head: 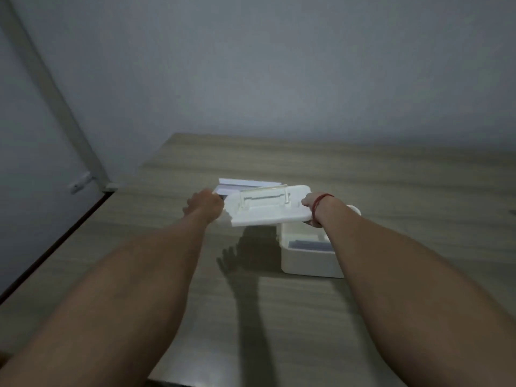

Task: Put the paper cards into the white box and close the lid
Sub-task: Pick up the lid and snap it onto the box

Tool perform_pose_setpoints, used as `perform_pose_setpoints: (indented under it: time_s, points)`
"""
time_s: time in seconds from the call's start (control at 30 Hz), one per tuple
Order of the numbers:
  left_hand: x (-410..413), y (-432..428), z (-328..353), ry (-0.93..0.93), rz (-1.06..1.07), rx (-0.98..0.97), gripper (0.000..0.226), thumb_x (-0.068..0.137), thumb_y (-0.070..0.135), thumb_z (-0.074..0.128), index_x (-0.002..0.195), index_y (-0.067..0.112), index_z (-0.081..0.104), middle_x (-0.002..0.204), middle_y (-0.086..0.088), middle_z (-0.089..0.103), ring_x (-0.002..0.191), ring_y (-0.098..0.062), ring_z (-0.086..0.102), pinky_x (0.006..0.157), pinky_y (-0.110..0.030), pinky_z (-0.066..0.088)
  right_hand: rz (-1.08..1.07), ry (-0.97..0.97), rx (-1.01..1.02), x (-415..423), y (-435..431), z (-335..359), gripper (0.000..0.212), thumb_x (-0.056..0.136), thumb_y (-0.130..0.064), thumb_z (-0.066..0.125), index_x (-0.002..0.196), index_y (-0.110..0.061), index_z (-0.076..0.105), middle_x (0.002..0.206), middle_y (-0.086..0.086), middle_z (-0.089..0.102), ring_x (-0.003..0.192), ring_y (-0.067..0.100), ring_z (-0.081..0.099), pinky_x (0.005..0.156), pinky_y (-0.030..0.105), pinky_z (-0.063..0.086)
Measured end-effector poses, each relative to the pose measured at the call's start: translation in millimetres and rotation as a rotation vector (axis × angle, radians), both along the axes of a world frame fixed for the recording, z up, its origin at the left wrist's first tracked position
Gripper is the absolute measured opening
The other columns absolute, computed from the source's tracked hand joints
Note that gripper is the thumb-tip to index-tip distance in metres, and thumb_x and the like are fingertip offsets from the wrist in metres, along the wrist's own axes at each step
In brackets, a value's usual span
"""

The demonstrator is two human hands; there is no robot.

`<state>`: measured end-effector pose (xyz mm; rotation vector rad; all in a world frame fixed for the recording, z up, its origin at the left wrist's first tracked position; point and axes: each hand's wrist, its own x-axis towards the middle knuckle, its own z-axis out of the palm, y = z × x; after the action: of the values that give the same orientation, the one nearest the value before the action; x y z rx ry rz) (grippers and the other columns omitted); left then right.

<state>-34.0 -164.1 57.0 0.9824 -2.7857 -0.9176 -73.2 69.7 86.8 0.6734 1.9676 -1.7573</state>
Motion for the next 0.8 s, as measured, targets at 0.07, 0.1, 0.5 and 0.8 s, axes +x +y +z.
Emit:
perform_pose_setpoints:
  time_s: [0.07, 0.1, 0.5, 0.8]
  points:
    - [-0.9, 12.6, 1.6, -0.089, -0.056, -0.02, 0.043, 0.096, 0.028, 0.044, 0.131, 0.006, 0.057, 0.136, -0.019, 0.055, 0.128, -0.039, 0.05, 0.106, -0.043, 0.042, -0.004, -0.078, 0.022, 0.3, 15.8, -1.0, 0.042, 0.098, -0.011, 0.048, 0.139, -0.008, 0.04, 0.101, 0.01, 0.056, 0.124, 0.025, 0.056, 0.072, 0.035, 0.055]
    - [-2.3, 24.0, 3.6, -0.092, -0.107, -0.001, 0.042, 0.099, 0.022, 0.04, 0.135, 0.004, 0.054, 0.138, -0.02, 0.053, 0.13, -0.038, 0.049, 0.107, -0.043, 0.042, 0.005, -0.102, 0.039, -1.3, 27.1, -1.8, 0.042, 0.097, -0.012, 0.05, 0.139, -0.01, 0.041, 0.096, 0.008, 0.057, 0.123, 0.025, 0.057, 0.063, 0.036, 0.055]
    - [-50.7, 156.7, -26.5, -0.248, -0.103, 0.05, 0.05, 0.1, 0.021, 0.033, 0.147, 0.007, 0.037, 0.15, -0.021, 0.035, 0.14, -0.04, 0.031, 0.115, -0.042, 0.027, -0.073, 0.021, 0.107, -22.1, 134.9, -26.6, 0.023, 0.093, -0.01, 0.049, 0.117, -0.007, 0.049, 0.103, 0.013, 0.057, 0.074, 0.024, 0.06, 0.036, 0.029, 0.056]
    - [-53.5, 180.8, -61.1, -0.177, 0.02, 0.14, 0.049, 0.101, 0.028, 0.032, 0.141, 0.002, 0.043, 0.144, -0.024, 0.042, 0.135, -0.038, 0.039, 0.11, -0.04, 0.033, -0.008, 0.15, 0.506, -30.6, 151.1, -77.1, 0.05, 0.096, -0.027, 0.051, 0.134, 0.005, 0.048, 0.14, 0.022, 0.052, 0.129, 0.036, 0.052, 0.103, 0.036, 0.043]
